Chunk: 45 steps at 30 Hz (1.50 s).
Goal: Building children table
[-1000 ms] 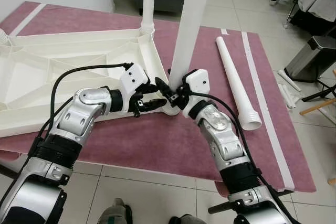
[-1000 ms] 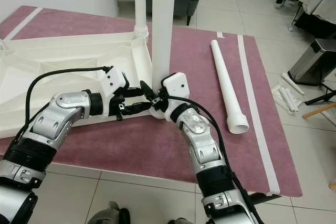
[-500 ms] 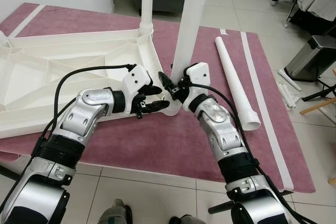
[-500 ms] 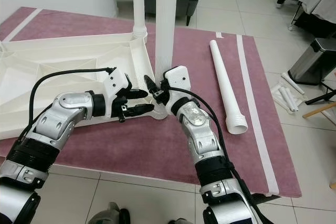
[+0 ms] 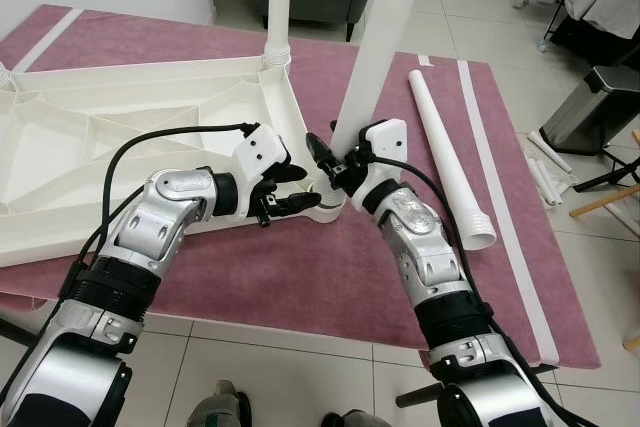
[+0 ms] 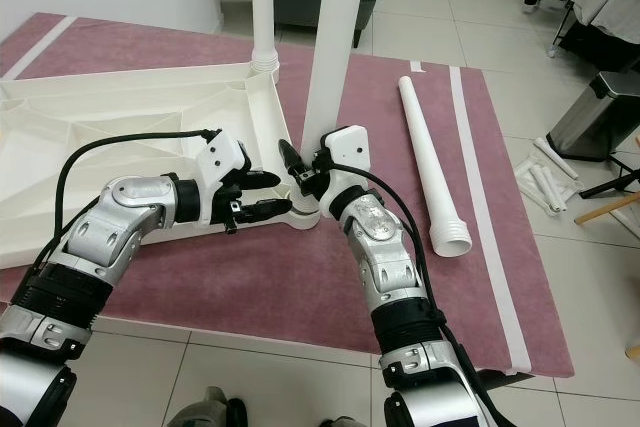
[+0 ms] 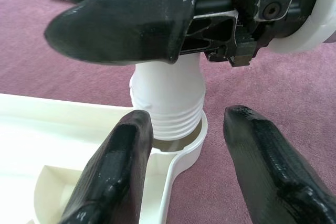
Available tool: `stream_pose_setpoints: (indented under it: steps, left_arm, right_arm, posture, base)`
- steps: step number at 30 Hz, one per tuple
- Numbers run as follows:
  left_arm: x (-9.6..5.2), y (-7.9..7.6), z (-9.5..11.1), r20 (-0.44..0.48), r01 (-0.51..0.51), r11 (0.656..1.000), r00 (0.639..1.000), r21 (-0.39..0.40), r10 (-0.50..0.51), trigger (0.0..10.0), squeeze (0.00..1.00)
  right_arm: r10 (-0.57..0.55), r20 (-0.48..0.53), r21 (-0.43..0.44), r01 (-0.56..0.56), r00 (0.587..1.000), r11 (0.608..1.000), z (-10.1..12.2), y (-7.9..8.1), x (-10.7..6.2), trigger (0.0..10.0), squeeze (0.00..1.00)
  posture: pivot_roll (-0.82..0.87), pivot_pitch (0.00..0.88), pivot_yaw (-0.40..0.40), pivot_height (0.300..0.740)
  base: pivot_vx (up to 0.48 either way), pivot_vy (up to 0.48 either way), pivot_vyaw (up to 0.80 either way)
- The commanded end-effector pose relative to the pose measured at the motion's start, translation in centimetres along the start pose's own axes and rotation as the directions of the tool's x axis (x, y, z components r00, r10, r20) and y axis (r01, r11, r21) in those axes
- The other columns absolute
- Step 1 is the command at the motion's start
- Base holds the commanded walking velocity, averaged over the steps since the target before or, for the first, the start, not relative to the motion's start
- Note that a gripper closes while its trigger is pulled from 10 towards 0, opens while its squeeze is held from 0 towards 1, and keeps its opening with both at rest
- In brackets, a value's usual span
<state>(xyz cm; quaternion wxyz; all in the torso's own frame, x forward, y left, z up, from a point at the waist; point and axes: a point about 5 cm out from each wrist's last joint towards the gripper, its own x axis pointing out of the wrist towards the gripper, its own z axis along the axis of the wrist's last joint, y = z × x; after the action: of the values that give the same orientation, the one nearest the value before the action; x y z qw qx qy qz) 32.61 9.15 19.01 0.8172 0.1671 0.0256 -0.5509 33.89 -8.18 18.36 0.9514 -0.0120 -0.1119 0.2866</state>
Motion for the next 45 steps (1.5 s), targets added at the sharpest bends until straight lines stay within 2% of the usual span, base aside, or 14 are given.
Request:
stream_pose_setpoints:
  steps: [1, 12, 25, 28, 31, 35, 45]
  left_arm:
    - [0.2, -0.2, -0.8, -0.034, -0.015, 1.0, 0.999, -0.012, 0.015, 10.0, 0.0]
    - [0.5, -0.2, -0.7, -0.033, -0.015, 1.0, 0.999, -0.015, 0.014, 10.0, 0.0]
    - [0.4, -0.1, -0.6, -0.034, -0.017, 1.0, 0.999, -0.013, 0.017, 10.0, 0.0]
    - [0.2, -0.1, -1.1, -0.059, -0.018, 1.0, 0.998, -0.011, 0.018, 10.0, 0.0]
    - [-0.1, 0.0, -1.7, -0.103, -0.033, 0.999, 0.994, 0.007, 0.033, 10.0, 0.0]
    - [-0.6, 0.6, -2.8, -0.192, -0.051, 0.997, 0.98, 0.05, 0.06, 10.0, 0.0]
    - [-1.2, 1.5, -3.4, -0.233, -0.063, 0.996, 0.969, 0.07, 0.078, 10.0, 0.0]
  right_arm:
    - [0.036, -0.131, 0.035, -0.032, 0.991, 0.999, -3.0, 0.7, -0.8, 0.0, 0.0]
    - [0.107, -0.174, -0.021, -0.112, 0.979, 0.993, -3.9, 1.6, -0.8, 0.0, 0.0]
    - [0.171, -0.18, -0.016, -0.177, 0.969, 0.984, -4.3, 2.4, -0.7, 0.0, 0.0]
    - [0.199, -0.186, -0.008, -0.204, 0.962, 0.979, -4.6, 2.8, -0.7, 0.0, 0.0]
    - [0.196, -0.191, -0.011, -0.202, 0.962, 0.979, -4.7, 2.8, -0.7, 0.0, 0.0]
    - [0.13, -0.168, 0.012, -0.13, 0.977, 0.991, -4.3, 2.0, -0.2, 0.0, 0.0]
    - [0.085, -0.136, 0.049, -0.079, 0.987, 0.996, -3.7, 1.6, 0.2, 0.0, 0.0]
  posture:
    - [0.17, 0.092, -0.01, 0.74]
    - [0.17, 0.088, -0.013, 0.74]
    - [0.17, 0.086, -0.016, 0.74]
    - [0.17, 0.085, -0.016, 0.74]
    - [0.17, 0.084, -0.019, 0.74]
    - [0.17, 0.083, -0.022, 0.74]
    - [0.17, 0.074, -0.024, 0.74]
  base:
    - [0.0, 0.0, 0.0]
    - [0.0, 0.0, 0.0]
    - [0.0, 0.0, 0.0]
    - [0.0, 0.0, 0.0]
    - [0.0, 0.0, 0.0]
    - [0.0, 0.0, 0.0]
    - [0.0, 0.0, 0.0]
